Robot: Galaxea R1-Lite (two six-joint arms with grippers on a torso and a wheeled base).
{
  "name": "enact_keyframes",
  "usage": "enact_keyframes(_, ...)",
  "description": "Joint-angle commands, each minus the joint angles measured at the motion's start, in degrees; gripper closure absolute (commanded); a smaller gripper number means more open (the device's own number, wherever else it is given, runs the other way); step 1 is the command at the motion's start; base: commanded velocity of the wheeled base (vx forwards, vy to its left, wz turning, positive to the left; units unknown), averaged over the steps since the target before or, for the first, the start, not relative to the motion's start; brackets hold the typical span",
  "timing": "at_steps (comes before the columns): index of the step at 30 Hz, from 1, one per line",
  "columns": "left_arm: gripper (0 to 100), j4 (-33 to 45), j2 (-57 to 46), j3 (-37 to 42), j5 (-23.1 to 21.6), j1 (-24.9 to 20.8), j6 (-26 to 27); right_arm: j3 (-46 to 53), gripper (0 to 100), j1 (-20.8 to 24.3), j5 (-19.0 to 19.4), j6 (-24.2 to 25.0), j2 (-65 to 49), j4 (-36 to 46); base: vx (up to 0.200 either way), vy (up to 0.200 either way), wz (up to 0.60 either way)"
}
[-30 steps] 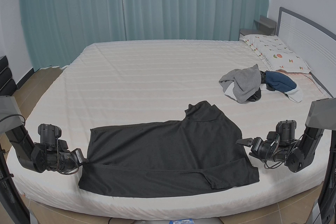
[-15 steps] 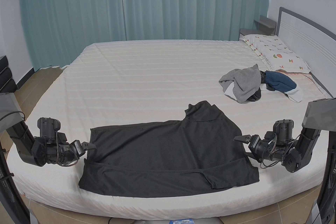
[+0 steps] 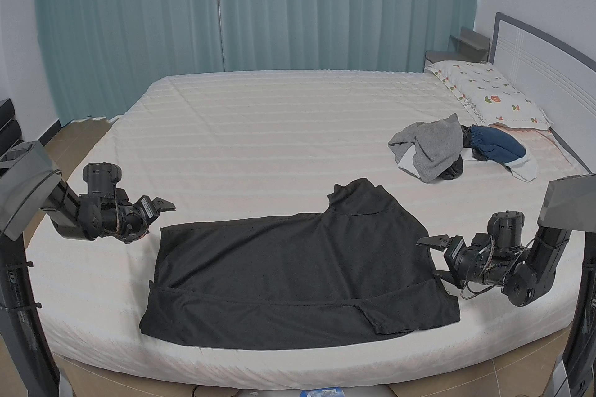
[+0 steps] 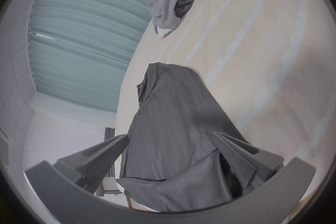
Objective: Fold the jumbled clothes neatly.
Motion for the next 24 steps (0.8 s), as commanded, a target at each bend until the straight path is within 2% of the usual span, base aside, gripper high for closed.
enact_keyframes(1, 0, 2.3, 8.5, -6.3, 0.0, -0.2, 0.0, 0.4, 0, -0.5, 1.3, 3.7, -0.3, -0.4, 0.000, 0.000, 0.00)
enact_keyframes(15, 0, 2.5, 11.9, -11.2, 0.0, -0.2, -0.3, 1.4, 0, -0.6, 2.0, 4.3, 0.4, -2.9, 0.000, 0.000, 0.00)
enact_keyframes(16, 100, 2.4, 11.9, -11.2, 0.0, -0.2, -0.3, 1.4, 0, -0.6, 2.0, 4.3, 0.4, -2.9, 0.000, 0.000, 0.00)
enact_keyframes(21, 100, 2.3, 11.7, -11.1, 0.7, 0.0, -0.3, 1.4, 0, -0.6, 2.0, 4.3, 0.5, -2.9, 0.000, 0.000, 0.00)
enact_keyframes(24, 100, 1.9, 11.8, -11.9, 4.1, 0.2, -0.3, 1.4, 0, -0.6, 2.0, 4.3, 0.5, -2.9, 0.000, 0.000, 0.00)
